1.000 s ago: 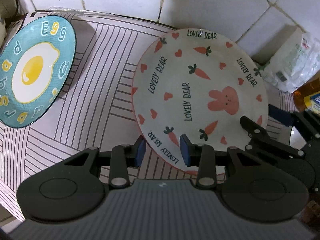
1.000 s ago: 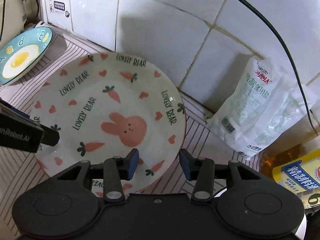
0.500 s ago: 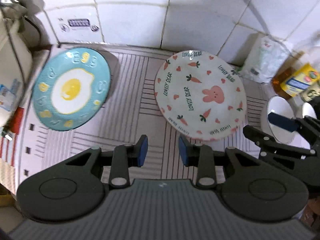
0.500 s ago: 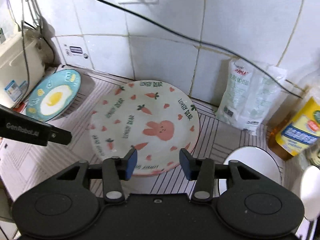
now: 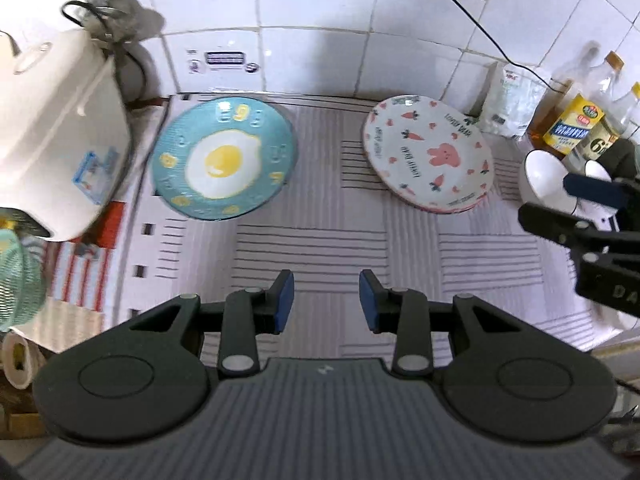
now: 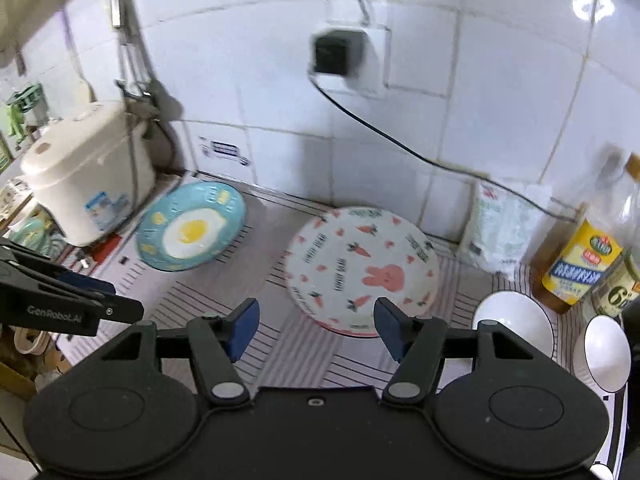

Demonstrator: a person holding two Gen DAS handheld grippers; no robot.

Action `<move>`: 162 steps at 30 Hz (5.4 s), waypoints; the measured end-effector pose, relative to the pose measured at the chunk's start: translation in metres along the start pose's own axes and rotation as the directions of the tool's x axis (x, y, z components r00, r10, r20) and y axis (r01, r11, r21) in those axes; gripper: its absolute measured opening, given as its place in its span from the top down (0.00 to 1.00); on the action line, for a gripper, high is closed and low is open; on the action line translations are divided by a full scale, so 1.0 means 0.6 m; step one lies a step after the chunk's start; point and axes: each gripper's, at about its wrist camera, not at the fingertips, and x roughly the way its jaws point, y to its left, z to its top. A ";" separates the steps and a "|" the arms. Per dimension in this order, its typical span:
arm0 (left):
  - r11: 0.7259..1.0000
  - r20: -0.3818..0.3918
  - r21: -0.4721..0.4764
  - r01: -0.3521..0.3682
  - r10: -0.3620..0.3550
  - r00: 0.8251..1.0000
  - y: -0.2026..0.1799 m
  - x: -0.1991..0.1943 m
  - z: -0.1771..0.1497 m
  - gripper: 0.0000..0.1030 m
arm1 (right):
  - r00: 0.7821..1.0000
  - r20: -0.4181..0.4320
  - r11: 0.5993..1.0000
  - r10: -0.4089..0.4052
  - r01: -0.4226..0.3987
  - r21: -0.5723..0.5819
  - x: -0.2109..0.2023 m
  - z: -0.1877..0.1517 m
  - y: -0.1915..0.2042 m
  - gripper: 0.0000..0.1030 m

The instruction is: Organize plates and bowls

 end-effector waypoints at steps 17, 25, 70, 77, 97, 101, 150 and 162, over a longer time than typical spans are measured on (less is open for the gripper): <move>0.996 0.056 -0.040 -0.078 0.080 0.995 0.196 -0.007 0.008 0.61 | 0.993 0.040 0.994 0.111 -0.111 0.013 0.070 0.047 0.134 0.28; 0.993 0.066 -0.077 -0.086 0.091 0.994 0.268 0.064 0.031 0.60 | 0.977 0.025 0.973 0.214 -0.215 0.081 0.166 0.053 0.170 0.28; 0.983 0.064 -0.182 -0.001 0.013 0.998 0.310 0.300 0.040 0.77 | 0.941 0.000 0.915 0.339 -0.330 0.232 0.408 0.025 0.137 0.79; 0.986 0.084 -0.165 -0.032 0.046 0.995 0.264 0.247 0.006 0.76 | 0.930 0.015 0.908 0.366 -0.361 0.213 0.350 0.019 0.122 0.78; 0.997 0.076 -0.072 -0.011 0.016 0.997 0.079 0.118 0.013 0.76 | 0.930 0.088 0.907 0.358 -0.368 0.202 0.164 -0.004 0.007 0.77; 0.999 0.078 -0.038 -0.007 0.010 0.997 0.026 0.120 0.022 0.76 | 0.935 0.107 0.910 0.337 -0.353 0.217 0.139 -0.021 -0.033 0.76; 0.995 -0.110 -0.094 0.041 -0.051 0.993 -0.127 0.327 0.089 0.75 | 0.967 -0.179 0.967 0.183 -0.145 0.209 0.262 -0.013 -0.230 0.74; 0.996 -0.161 -0.084 0.001 -0.014 0.987 -0.142 0.337 0.091 0.75 | 0.953 -0.301 0.994 0.016 0.017 0.106 0.282 0.001 -0.191 0.64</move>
